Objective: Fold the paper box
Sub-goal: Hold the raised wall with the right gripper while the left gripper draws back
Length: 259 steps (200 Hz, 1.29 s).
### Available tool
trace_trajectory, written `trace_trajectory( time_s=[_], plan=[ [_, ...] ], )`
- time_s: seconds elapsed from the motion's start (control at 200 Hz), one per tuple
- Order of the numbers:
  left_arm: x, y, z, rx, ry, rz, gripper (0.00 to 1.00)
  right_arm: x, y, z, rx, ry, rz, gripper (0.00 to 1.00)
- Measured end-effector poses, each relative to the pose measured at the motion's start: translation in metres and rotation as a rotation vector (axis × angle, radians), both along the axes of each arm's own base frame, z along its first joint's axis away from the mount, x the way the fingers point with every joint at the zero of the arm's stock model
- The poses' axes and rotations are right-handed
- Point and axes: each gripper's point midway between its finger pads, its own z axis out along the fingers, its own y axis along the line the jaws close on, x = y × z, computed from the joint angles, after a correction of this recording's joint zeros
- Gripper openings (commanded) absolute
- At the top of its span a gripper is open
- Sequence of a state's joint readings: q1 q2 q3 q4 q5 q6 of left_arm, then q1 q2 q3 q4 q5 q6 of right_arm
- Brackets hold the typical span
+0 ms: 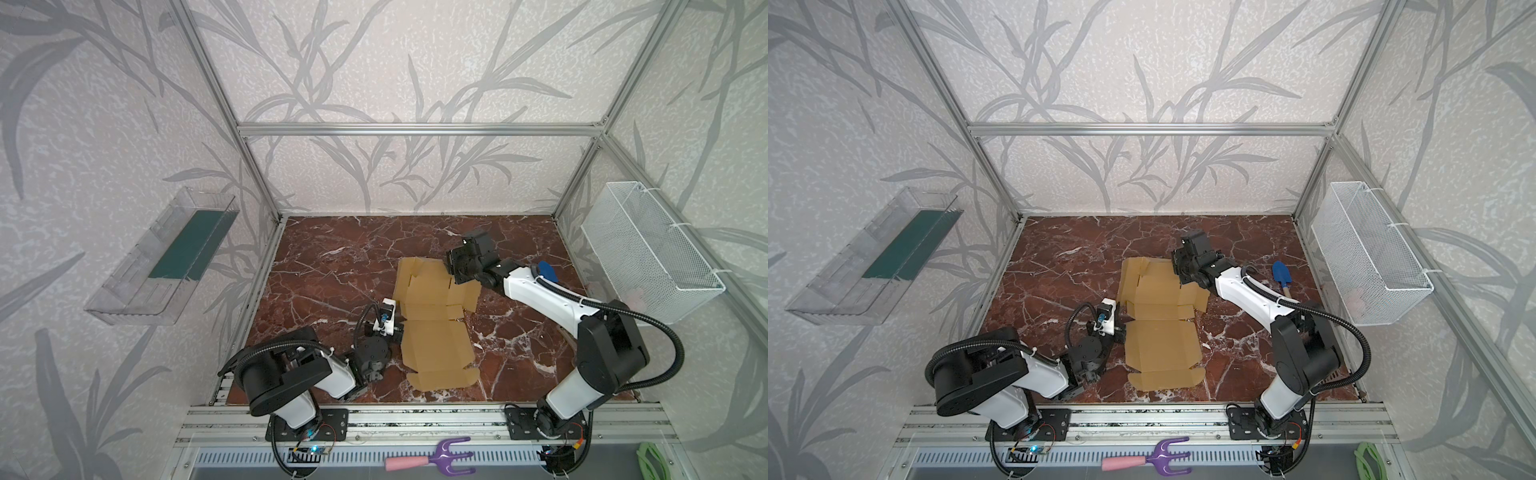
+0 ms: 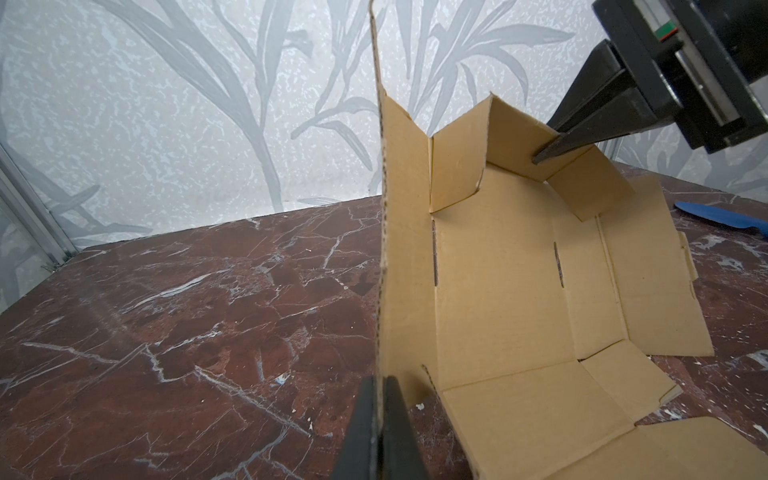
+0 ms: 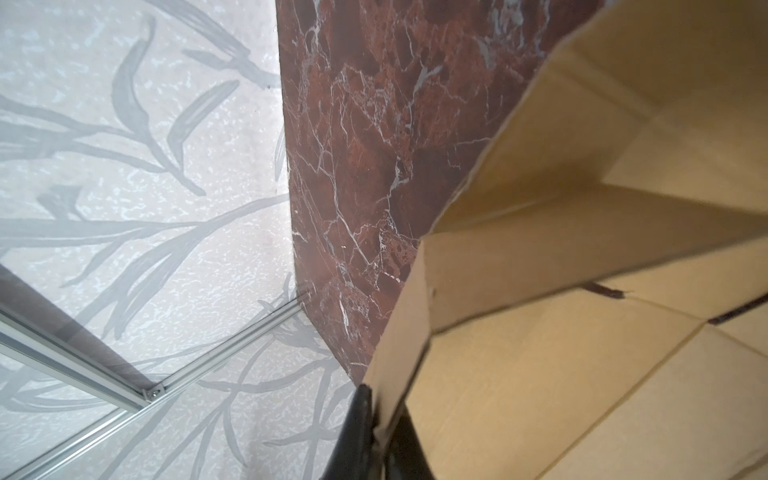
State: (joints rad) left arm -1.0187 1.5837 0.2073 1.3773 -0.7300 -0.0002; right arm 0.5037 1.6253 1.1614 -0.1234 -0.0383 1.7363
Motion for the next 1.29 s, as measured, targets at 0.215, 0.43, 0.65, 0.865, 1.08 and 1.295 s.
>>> trace_trajectory(
  time_s=[0.215, 0.43, 0.65, 0.865, 1.08, 1.295],
  plan=[
    [0.000, -0.007, 0.011, 0.013, -0.028, -0.029, 0.42, -0.008, -0.006, 0.009, -0.005, -0.049, -0.014, 0.00],
    [-0.011, -0.009, 0.063, -0.081, -0.133, -0.072, 0.51, -0.021, -0.010, 0.011, -0.031, -0.114, -0.016, 0.00],
    [-0.025, 0.001, 0.112, -0.153, -0.235, -0.084, 0.53, -0.032, -0.003, -0.004, -0.049, -0.165, -0.006, 0.00],
    [-0.025, 0.016, 0.149, -0.165, -0.162, -0.023, 0.67, -0.046, -0.011, 0.001, -0.066, -0.258, -0.016, 0.00],
    [-0.022, 0.034, 0.136, 0.013, -0.089, -0.001, 0.74, -0.050, -0.015, 0.010, -0.060, -0.383, -0.016, 0.00],
    [-0.003, 0.055, 0.100, 0.148, 0.021, 0.022, 0.74, -0.056, -0.014, 0.011, -0.041, -0.489, 0.013, 0.00]
  ],
)
